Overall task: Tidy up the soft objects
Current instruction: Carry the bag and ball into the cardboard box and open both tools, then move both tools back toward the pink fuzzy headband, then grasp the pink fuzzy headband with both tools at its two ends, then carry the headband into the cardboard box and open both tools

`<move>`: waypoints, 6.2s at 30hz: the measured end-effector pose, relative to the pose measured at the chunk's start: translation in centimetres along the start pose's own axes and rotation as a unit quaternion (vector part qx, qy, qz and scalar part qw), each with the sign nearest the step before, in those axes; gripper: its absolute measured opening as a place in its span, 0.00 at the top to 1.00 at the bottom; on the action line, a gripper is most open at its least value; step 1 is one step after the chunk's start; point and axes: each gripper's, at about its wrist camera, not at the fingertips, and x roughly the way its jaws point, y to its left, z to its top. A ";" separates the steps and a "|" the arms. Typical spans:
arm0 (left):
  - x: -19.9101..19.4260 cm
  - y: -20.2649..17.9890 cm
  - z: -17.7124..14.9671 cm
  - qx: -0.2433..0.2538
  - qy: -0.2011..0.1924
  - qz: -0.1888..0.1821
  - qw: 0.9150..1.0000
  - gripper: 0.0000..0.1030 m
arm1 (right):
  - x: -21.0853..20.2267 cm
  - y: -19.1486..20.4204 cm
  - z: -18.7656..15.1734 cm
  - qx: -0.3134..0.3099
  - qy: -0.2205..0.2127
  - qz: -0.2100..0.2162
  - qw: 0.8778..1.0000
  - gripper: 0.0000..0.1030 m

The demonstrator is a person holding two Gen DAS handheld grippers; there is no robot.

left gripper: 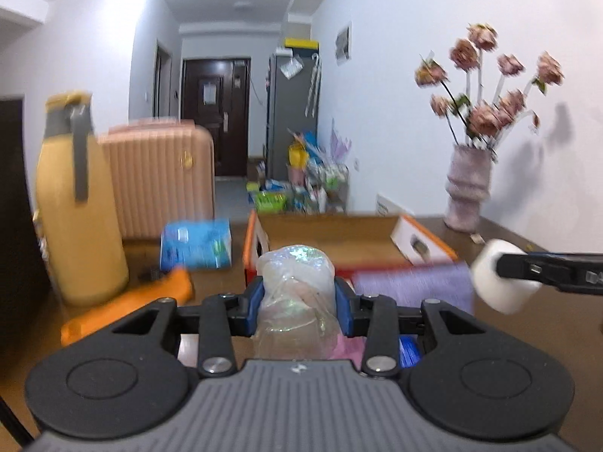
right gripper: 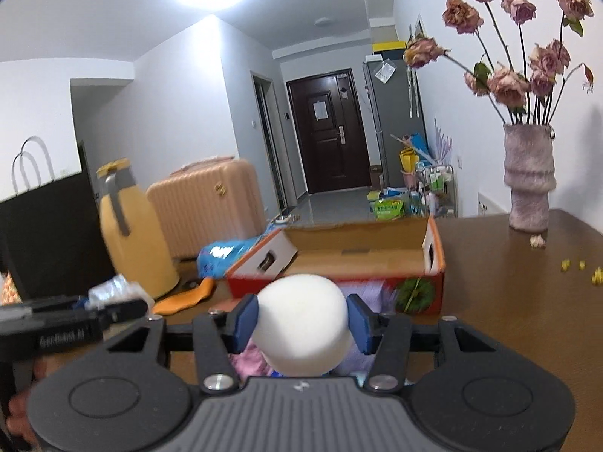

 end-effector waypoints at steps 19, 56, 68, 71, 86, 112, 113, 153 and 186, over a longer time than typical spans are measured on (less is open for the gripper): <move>37.4 3.5 8.9 -0.008 0.223 0.018 0.975 0.62 | 32.4 -12.4 13.2 -0.023 0.171 -0.088 0.981 0.51; 11.7 4.6 10.5 -0.002 0.104 -0.005 0.995 0.09 | 12.4 -6.8 14.0 -0.044 0.103 -0.088 0.990 0.21; -7.3 4.7 -4.1 -0.054 0.040 0.009 0.998 0.00 | -4.8 1.1 -0.2 -0.017 0.002 -0.057 0.998 0.10; -10.8 4.8 -7.4 -0.069 0.043 0.030 0.996 0.00 | -8.0 3.4 -4.2 -0.013 -0.001 -0.062 0.998 0.09; -15.3 0.8 -12.1 -0.024 0.064 -0.001 0.998 0.00 | -15.6 6.4 -15.6 0.044 0.025 -0.063 0.997 0.08; 8.1 -0.1 -9.9 -0.115 0.224 -0.213 0.944 0.58 | -0.2 1.8 -12.7 0.159 0.077 -0.027 0.984 0.63; 7.8 0.0 -10.1 -0.124 0.227 -0.222 0.940 0.62 | 0.2 1.4 -12.6 0.161 0.077 -0.031 0.983 0.63; 0.7 1.9 -11.7 -0.239 0.263 -0.187 0.916 0.62 | -3.3 0.6 -12.8 0.193 0.114 0.015 0.974 0.72; 5.9 0.5 3.9 -0.119 0.121 -0.237 0.957 0.79 | 3.5 -0.8 0.2 0.130 0.032 0.061 0.989 0.84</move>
